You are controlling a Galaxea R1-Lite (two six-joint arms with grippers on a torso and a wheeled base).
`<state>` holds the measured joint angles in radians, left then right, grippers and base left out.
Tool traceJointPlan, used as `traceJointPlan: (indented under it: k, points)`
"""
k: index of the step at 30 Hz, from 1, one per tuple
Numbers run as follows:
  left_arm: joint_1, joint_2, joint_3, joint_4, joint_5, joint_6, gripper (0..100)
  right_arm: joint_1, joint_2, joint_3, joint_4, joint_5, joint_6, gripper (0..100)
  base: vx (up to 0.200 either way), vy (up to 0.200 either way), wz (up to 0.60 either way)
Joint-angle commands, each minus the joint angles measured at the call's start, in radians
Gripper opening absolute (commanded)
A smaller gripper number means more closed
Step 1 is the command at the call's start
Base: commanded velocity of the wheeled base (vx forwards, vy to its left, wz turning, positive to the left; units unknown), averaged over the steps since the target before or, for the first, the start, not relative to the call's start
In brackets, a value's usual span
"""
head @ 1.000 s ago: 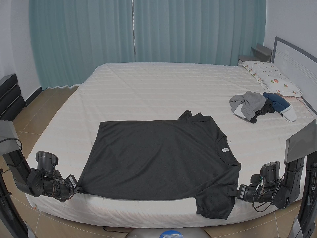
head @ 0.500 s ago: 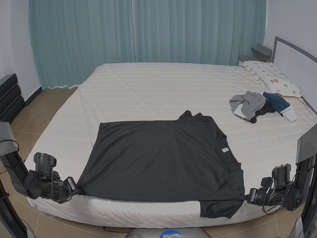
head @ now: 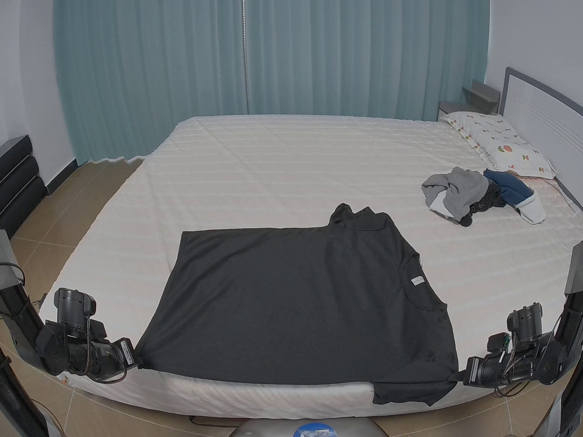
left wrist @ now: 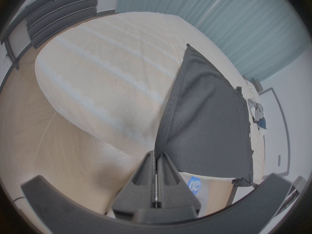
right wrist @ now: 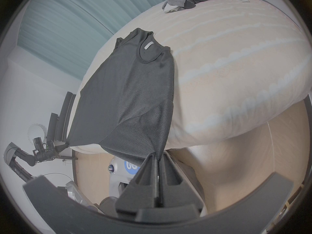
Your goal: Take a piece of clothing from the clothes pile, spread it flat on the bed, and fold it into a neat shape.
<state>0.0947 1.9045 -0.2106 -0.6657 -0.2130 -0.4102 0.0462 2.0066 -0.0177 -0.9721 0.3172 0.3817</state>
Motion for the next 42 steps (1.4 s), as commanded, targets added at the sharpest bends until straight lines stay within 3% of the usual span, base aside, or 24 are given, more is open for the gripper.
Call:
traceJointPlan:
  k: [1,4,11,17,28,42]
  points:
    - [0.019,-0.015,0.045,0.002,0.017,0.051,0,0.0,-0.091,0.018,0.066,-0.033,-0.017,0,0.0,0.0,0.0]
    - [0.016,-0.015,0.066,0.0,0.058,0.09,0,0.001,-0.117,0.018,0.102,-0.044,-0.02,0,0.0,0.0,0.0]
    - [0.016,-0.047,0.086,0.025,0.067,0.126,0,0.006,-0.198,0.018,0.188,-0.073,-0.024,0,0.0,0.0,0.0]
    - [0.01,-0.114,0.099,0.137,0.073,0.209,0,0.009,-0.261,0.018,0.274,-0.101,-0.043,0,0.0,0.0,0.0]
    - [-0.046,-0.235,0.08,0.331,0.086,0.215,0,0.009,-0.378,0.018,0.417,-0.106,-0.058,0,0.0,0.0,0.0]
    - [-0.046,-0.237,0.03,0.373,0.135,0.202,0,0.008,-0.471,0.004,0.466,-0.102,-0.064,0,0.0,0.0,0.0]
